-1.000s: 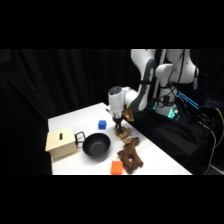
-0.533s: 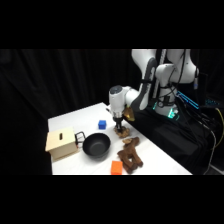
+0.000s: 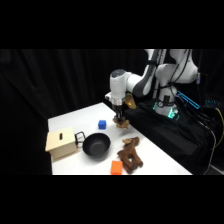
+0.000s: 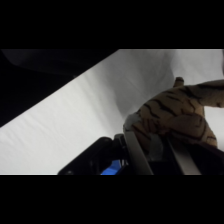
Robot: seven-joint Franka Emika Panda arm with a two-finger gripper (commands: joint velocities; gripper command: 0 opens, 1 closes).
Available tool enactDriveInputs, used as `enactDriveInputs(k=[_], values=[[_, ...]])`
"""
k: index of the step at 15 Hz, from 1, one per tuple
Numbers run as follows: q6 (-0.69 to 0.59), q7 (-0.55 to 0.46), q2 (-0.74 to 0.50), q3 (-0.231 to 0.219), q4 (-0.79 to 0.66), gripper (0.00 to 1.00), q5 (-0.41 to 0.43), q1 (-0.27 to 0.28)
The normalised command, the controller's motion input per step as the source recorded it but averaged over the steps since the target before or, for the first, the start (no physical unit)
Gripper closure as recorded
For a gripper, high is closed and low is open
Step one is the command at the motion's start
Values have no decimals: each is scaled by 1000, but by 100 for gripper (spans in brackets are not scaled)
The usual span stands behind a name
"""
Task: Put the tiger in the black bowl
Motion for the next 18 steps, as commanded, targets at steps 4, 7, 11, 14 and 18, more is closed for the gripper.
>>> enactDriveInputs(k=[4,7,11,14,18], values=[[-361,-61,-415,433,145,93,-11,-307],[-145,-168,59,374,390,93,161,-182],[-6,-179,342,239,471,93,135,-103],[120,-359,480,104,489,93,272,-67],[200,-319,491,11,459,93,141,-34]])
